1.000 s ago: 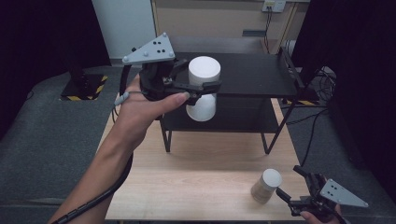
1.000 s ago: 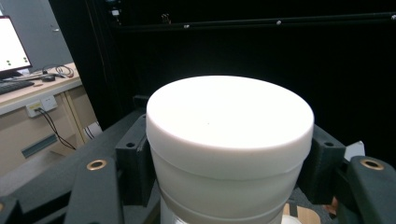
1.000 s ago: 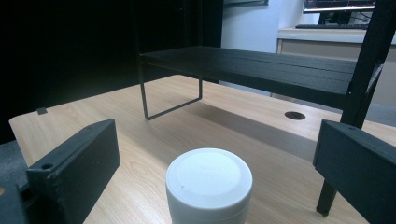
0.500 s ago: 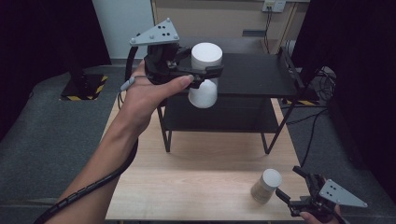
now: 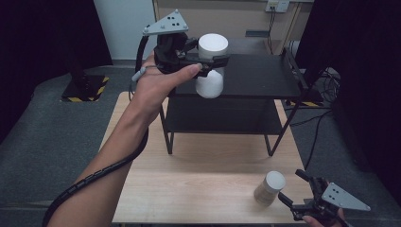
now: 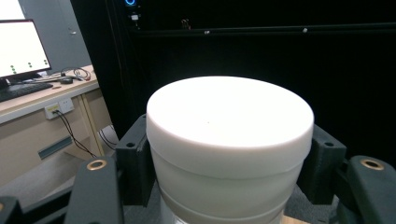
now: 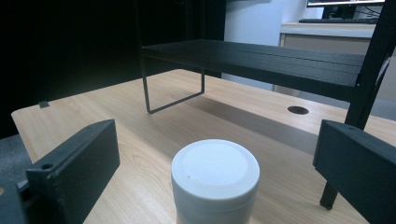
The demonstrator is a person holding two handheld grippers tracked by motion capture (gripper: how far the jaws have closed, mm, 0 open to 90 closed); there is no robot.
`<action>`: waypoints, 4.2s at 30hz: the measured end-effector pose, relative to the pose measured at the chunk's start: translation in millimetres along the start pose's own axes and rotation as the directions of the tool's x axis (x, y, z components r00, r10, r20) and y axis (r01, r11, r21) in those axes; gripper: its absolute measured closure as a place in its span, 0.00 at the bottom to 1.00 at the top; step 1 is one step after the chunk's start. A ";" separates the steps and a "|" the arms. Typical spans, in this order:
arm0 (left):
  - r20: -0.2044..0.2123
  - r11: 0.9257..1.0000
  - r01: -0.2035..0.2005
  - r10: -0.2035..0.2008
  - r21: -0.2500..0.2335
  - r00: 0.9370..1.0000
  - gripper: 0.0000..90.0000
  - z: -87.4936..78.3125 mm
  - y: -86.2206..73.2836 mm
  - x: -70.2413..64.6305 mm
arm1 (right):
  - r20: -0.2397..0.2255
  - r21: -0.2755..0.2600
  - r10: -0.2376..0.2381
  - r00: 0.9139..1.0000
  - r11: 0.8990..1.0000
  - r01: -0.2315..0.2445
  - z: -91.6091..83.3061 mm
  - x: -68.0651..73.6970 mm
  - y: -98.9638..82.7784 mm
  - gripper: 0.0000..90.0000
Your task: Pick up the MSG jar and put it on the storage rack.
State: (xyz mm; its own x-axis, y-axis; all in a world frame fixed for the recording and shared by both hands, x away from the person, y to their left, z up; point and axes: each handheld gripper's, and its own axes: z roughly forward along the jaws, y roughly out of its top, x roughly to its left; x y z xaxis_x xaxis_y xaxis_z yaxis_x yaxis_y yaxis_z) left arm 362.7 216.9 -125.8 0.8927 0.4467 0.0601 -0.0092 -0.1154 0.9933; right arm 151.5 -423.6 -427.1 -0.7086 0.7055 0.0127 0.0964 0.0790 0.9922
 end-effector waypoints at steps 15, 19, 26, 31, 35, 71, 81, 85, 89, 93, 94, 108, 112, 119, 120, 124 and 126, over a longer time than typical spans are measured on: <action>-0.049 1.000 0.027 -0.027 0.002 0.998 0.37 13.2 -10.0 21.0 | 0.002 0.003 0.000 1.000 1.000 0.000 -1.2 -1.4 -1.2 0.01; -0.060 0.999 0.038 -0.038 0.004 0.997 0.37 15.6 -14.5 26.7 | 0.003 0.007 0.001 1.000 1.000 -0.001 -1.2 -1.6 -1.6 0.01; -0.068 0.998 0.055 -0.054 0.009 0.996 0.37 21.8 -21.8 32.7 | 0.004 0.015 0.004 1.000 1.000 -0.004 -1.1 -1.7 -2.3 0.01; -0.075 0.998 0.056 -0.055 0.013 0.996 0.37 26.2 -23.4 34.9 | 0.004 0.020 0.001 1.000 1.000 -0.002 -0.6 -2.2 -3.6 0.01; -0.081 0.998 0.059 -0.057 0.022 0.995 0.37 28.9 -22.9 36.2 | 0.006 0.019 0.004 1.000 1.000 -0.005 -1.0 -2.6 -4.0 0.01; -0.106 0.993 0.077 -0.067 0.091 0.992 0.37 33.0 -19.7 41.8 | 0.005 0.024 0.012 1.000 1.000 -0.012 -0.9 -4.4 -5.8 0.01; -0.115 0.991 0.079 -0.066 0.105 0.991 0.33 33.6 -16.5 40.7 | 0.007 0.020 0.019 1.000 1.000 -0.019 -2.0 -5.7 -6.3 0.01; -0.117 0.990 0.075 -0.061 0.118 0.991 0.21 34.9 -14.3 38.8 | 0.005 0.018 0.017 1.000 1.000 -0.017 -2.1 -5.4 -5.9 0.01; -0.137 0.989 0.071 -0.053 0.127 0.989 0.13 34.9 -12.1 34.2 | 0.003 0.016 0.014 1.000 1.000 -0.014 -2.0 -4.8 -5.1 0.01; -0.148 0.990 0.073 -0.055 0.120 0.987 0.07 30.8 -9.8 30.9 | 0.001 0.014 0.012 1.000 1.000 -0.012 -2.0 -4.5 -4.4 0.01; -0.149 0.990 0.072 -0.054 0.120 0.987 0.06 29.7 -9.2 30.2 | 0.001 0.014 0.012 1.000 1.000 -0.012 -2.0 -4.4 -4.3 0.01; -0.182 0.992 0.067 -0.047 0.103 0.982 0.03 2.0 -10.6 7.7 | -0.006 0.005 0.004 1.000 1.000 -0.004 -2.1 -2.5 -1.3 0.01; -0.187 0.996 0.051 -0.038 0.069 0.982 0.03 -12.6 -13.7 -3.0 | -0.008 0.003 0.000 1.000 1.000 0.000 -2.1 -2.4 -0.3 0.01; -0.179 0.998 0.039 -0.029 0.055 0.983 0.03 -34.2 -19.9 -20.5 | -0.004 0.001 0.004 1.000 1.000 -0.004 -3.1 -3.1 -1.3 0.01; -0.170 0.998 0.033 -0.022 0.059 0.985 0.03 -36.6 -20.0 -22.4 | -0.004 0.002 0.005 1.000 1.000 -0.005 -3.2 -3.2 -1.3 0.01; -0.151 0.999 0.022 -0.016 0.041 0.988 0.03 -45.3 -26.5 -33.9 | -0.004 0.001 0.004 1.000 1.000 -0.004 -3.3 -3.3 -1.0 0.01; -0.147 0.999 0.015 -0.009 0.037 0.989 0.03 -47.9 -30.3 -39.9 | -0.004 -0.001 0.002 1.000 1.000 -0.002 -3.5 -3.3 -0.6 0.01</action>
State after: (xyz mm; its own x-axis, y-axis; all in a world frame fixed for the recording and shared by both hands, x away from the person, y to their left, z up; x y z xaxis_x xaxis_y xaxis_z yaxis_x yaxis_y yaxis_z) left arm 305.9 245.1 -153.6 0.8169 0.5732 0.0648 0.0210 -0.1418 0.9897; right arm 151.3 -428.4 -427.3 -0.7113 0.7027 0.0152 0.0975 0.0772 0.9922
